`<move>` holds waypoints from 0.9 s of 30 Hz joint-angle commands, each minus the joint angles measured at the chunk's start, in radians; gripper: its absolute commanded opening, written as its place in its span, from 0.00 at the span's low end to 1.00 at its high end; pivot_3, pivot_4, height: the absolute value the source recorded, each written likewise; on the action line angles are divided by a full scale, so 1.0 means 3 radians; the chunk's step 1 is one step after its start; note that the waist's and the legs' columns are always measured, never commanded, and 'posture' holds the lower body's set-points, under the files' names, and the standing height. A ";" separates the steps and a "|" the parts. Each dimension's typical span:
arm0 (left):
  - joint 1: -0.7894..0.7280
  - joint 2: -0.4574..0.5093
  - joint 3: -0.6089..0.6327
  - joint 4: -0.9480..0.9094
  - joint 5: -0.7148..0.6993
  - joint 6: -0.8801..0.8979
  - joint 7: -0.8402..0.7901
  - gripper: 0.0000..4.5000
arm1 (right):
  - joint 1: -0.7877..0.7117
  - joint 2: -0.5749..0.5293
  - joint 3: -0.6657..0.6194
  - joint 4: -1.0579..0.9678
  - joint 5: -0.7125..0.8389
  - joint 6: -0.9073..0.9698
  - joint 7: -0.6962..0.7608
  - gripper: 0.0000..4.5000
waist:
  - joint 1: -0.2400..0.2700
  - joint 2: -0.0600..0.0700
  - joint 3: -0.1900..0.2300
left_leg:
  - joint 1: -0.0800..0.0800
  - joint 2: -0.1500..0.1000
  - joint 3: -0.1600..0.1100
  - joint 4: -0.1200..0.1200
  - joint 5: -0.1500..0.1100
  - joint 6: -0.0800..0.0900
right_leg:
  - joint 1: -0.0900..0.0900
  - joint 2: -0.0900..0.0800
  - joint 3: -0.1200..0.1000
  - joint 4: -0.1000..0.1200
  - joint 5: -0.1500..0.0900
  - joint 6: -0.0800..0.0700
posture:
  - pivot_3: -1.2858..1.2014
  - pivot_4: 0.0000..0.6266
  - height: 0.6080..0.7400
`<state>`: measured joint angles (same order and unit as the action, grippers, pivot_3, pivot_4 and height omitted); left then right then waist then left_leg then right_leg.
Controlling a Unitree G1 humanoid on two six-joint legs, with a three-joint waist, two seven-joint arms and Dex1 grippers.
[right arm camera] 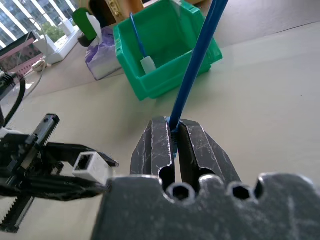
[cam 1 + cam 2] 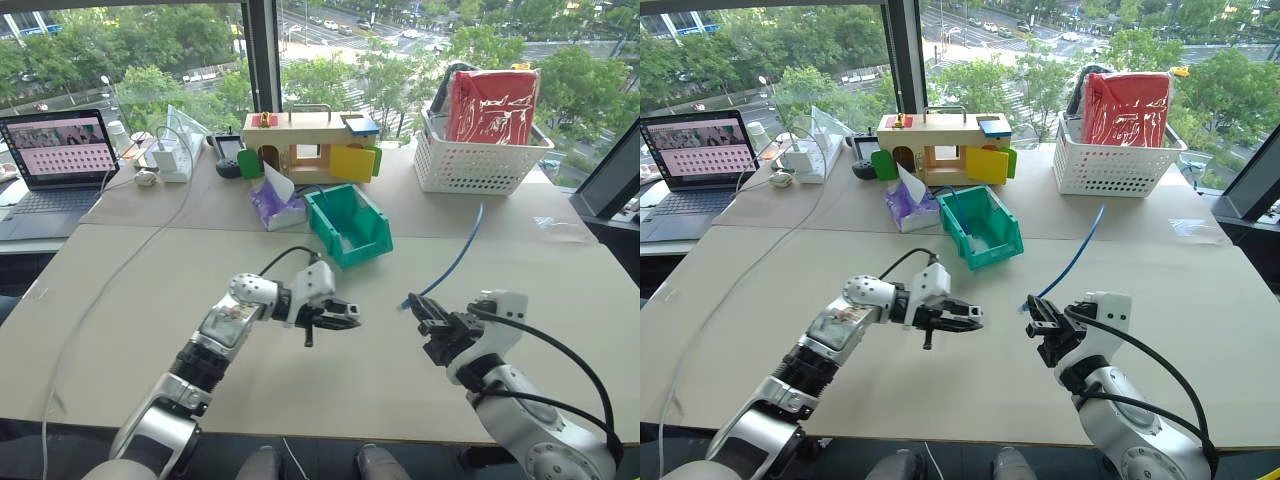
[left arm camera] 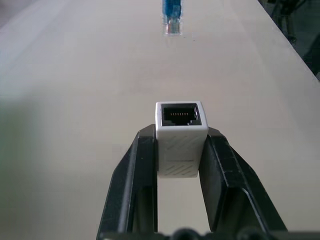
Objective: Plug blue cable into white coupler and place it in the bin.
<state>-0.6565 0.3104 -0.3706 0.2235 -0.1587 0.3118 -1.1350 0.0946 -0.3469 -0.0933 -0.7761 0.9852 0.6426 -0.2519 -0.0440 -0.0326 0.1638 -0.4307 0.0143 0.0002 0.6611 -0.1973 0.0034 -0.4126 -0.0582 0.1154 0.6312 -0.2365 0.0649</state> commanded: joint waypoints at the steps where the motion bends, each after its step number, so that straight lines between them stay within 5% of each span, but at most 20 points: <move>1: -0.0018 -0.0125 -0.0105 -0.0346 0.0023 0.0643 0.0263 0.15 | -0.0008 0.0154 -0.0141 -0.0129 0.0381 -0.0011 -0.0263 0.00 | -0.0006 0.0000 0.0000 | 0.0000 0.0001 -0.0002 0.0000 0.0000 0.0000 | 0.0000 0.0001 0.0000 0.0001 -0.0002 0.0003 | 0.52 0.24 0.92; 10: -0.0029 -0.0017 -0.0432 -0.0847 0.0148 0.1605 0.0516 0.15 | 0.0045 0.0146 -0.0137 -0.0133 0.0911 0.0004 -0.0517 0.00 | -0.0006 0.0000 0.0000 | 0.0001 0.0002 -0.0001 0.0000 0.0000 0.0000 | -0.0003 0.0001 0.0002 0.0003 -0.0003 0.0005 | 0.52 0.24 0.92; 27: 0.0038 0.0006 -0.0463 -0.1043 0.0087 0.1968 0.0778 0.15 | 0.0020 -0.0165 0.0179 0.0085 0.1454 0.0127 -0.0532 0.00 | -0.0005 0.0000 0.0000 | 0.0002 0.0002 0.0000 0.0000 0.0000 0.0000 | -0.0002 0.0001 0.0003 0.0002 -0.0003 0.0005 | 0.52 0.24 0.92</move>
<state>-0.6523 0.3038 -0.5064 -0.0691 -0.1312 0.8879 -0.9152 0.1173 -0.3870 -0.0434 -0.7425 1.3992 0.6803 -0.4181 -0.0455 -0.0325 0.1638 -0.4300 0.0149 0.0002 0.6611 -0.1972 0.0034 -0.4131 -0.0579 0.1161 0.6319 -0.2375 0.0665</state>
